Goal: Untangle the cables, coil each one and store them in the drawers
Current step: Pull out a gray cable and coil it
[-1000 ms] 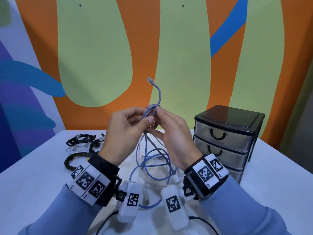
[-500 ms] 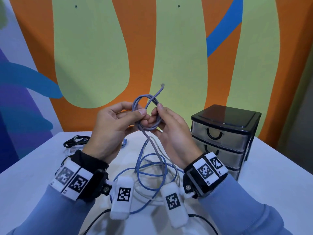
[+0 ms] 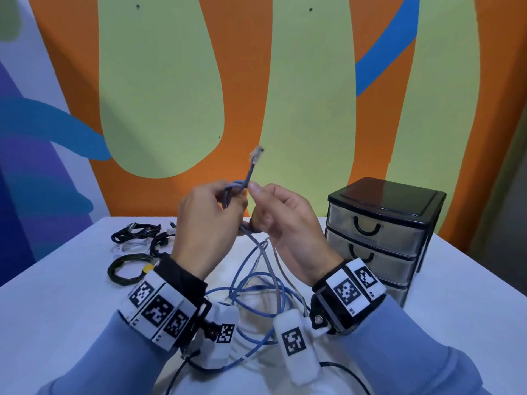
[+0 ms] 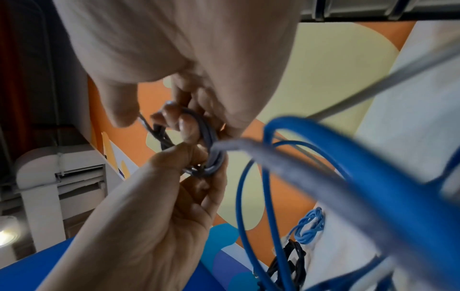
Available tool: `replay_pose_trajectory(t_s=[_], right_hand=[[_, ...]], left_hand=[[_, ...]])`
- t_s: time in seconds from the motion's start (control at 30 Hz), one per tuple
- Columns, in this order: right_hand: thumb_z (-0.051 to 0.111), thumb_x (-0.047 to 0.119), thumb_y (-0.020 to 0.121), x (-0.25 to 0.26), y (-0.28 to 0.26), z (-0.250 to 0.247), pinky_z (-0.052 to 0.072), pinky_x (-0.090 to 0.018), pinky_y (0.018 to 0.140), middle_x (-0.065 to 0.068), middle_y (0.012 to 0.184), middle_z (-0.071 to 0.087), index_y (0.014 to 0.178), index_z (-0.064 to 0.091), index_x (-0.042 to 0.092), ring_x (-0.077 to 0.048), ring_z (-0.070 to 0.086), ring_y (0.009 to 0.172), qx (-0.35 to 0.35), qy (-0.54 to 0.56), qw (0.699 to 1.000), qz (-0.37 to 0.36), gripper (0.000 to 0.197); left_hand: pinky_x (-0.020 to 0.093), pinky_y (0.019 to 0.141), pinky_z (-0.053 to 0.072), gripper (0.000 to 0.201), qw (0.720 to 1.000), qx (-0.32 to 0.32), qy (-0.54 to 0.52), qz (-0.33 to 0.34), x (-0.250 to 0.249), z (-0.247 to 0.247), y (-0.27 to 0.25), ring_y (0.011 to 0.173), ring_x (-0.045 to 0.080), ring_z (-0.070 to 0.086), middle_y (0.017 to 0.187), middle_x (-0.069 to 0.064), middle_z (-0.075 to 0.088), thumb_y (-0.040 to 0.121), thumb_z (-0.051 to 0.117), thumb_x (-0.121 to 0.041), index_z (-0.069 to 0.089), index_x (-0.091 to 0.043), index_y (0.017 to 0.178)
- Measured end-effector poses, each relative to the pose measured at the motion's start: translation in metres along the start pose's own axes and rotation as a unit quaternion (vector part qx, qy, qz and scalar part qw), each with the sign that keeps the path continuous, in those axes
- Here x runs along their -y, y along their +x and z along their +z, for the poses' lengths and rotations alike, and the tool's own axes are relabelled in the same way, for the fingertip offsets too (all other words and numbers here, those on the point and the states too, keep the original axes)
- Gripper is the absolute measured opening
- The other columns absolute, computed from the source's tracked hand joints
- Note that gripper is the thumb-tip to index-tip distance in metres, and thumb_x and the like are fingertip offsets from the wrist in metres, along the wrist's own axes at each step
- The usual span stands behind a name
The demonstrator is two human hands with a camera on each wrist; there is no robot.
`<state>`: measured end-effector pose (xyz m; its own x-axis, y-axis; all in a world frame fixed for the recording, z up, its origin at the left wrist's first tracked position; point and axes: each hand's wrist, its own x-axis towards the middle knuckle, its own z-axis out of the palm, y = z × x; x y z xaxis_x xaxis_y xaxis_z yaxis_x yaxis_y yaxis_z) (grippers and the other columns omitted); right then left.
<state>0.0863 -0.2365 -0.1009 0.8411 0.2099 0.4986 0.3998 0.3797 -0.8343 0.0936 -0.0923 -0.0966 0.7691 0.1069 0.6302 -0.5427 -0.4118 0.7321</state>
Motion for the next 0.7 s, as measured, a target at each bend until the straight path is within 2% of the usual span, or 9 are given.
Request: replay_pose_trajectory(t_s=[0.07,0.17,0.23,0.33,0.4,0.5,0.53,0.63,0.7], right_hand=[[0.072,0.022,0.098,-0.002,0.002,0.0,0.046,-0.036,0.069,0.002,0.061,0.033,0.078,0.056,0.009,-0.015,0.032,0.055,-0.048,-0.032,0.998,-0.003,0.028],[0.077,0.026,0.094,-0.003,0.005,-0.005,0.041,-0.029,0.06,0.002,0.06,0.038,0.079,0.059,0.005,-0.014,0.034,0.052,-0.116,-0.074,0.99,-0.02,0.031],[0.079,0.028,0.093,-0.004,0.007,-0.007,0.041,-0.031,0.059,0.006,0.057,0.044,0.07,0.063,0.012,-0.016,0.038,0.053,-0.148,-0.103,0.983,-0.041,0.032],[0.08,0.031,0.092,-0.006,0.008,-0.011,0.041,-0.034,0.057,0.006,0.055,0.046,0.071,0.066,0.012,-0.018,0.038,0.054,-0.183,-0.117,0.974,-0.059,0.032],[0.08,0.029,0.093,-0.005,0.01,-0.015,0.04,-0.029,0.052,0.004,0.055,0.044,0.075,0.063,0.007,-0.016,0.037,0.05,-0.195,-0.107,0.973,-0.062,0.033],[0.079,0.023,0.093,-0.001,0.01,-0.019,0.034,-0.024,0.046,0.006,0.053,0.04,0.082,0.06,0.003,-0.014,0.034,0.043,-0.196,-0.057,0.977,-0.064,0.03],[0.079,0.021,0.092,0.001,0.009,-0.019,0.032,-0.024,0.046,0.006,0.052,0.037,0.084,0.059,0.003,-0.014,0.031,0.042,-0.19,-0.035,0.979,-0.064,0.028],[0.081,0.013,0.089,0.001,0.01,-0.019,0.028,-0.026,0.048,0.004,0.051,0.033,0.08,0.055,0.006,-0.015,0.027,0.042,-0.181,-0.015,0.982,-0.06,0.028],[0.083,0.007,0.086,0.0,0.01,-0.018,0.031,-0.027,0.049,0.002,0.054,0.033,0.074,0.051,0.007,-0.017,0.028,0.045,-0.187,-0.032,0.98,-0.065,0.034]], left_hand=[[0.042,0.064,0.066,0.018,0.999,0.028,-0.028,-0.008,0.001,0.0,0.001,0.067,0.019,0.077,0.08,0.007,0.076,0.099,0.065,-0.021,0.081,-0.018,0.092],[0.043,0.066,0.067,0.016,0.994,0.05,-0.086,-0.052,0.001,0.001,0.002,0.067,0.024,0.075,0.085,0.014,0.074,0.096,0.066,-0.006,0.078,-0.011,0.087],[0.039,0.065,0.066,0.013,0.99,0.063,-0.108,-0.064,-0.002,0.003,0.0,0.066,0.026,0.075,0.085,0.016,0.072,0.094,0.067,0.0,0.076,-0.007,0.087],[0.035,0.07,0.064,0.005,0.974,0.112,-0.166,-0.108,-0.007,0.002,-0.001,0.076,0.034,0.077,0.089,0.017,0.07,0.096,0.069,0.002,0.073,0.0,0.097],[0.036,0.075,0.064,0.012,0.943,0.164,-0.24,-0.162,-0.01,-0.002,0.0,0.086,0.039,0.074,0.093,0.018,0.07,0.099,0.065,-0.001,0.07,0.008,0.106],[0.037,0.074,0.065,0.026,0.876,0.19,-0.376,-0.235,-0.016,-0.009,0.003,0.089,0.037,0.072,0.101,0.02,0.071,0.103,0.053,-0.008,0.071,0.009,0.109],[0.036,0.073,0.065,0.027,0.865,0.193,-0.393,-0.245,-0.016,-0.01,0.004,0.088,0.036,0.073,0.102,0.021,0.071,0.104,0.052,-0.009,0.072,0.007,0.108],[0.031,0.073,0.065,0.023,0.861,0.214,-0.383,-0.257,-0.014,-0.011,0.003,0.085,0.026,0.075,0.096,0.018,0.072,0.108,0.051,-0.009,0.071,0.003,0.106],[0.029,0.072,0.064,0.022,0.864,0.213,-0.37,-0.266,-0.012,-0.01,0.003,0.081,0.021,0.074,0.092,0.015,0.071,0.109,0.05,-0.007,0.07,0.003,0.107]])
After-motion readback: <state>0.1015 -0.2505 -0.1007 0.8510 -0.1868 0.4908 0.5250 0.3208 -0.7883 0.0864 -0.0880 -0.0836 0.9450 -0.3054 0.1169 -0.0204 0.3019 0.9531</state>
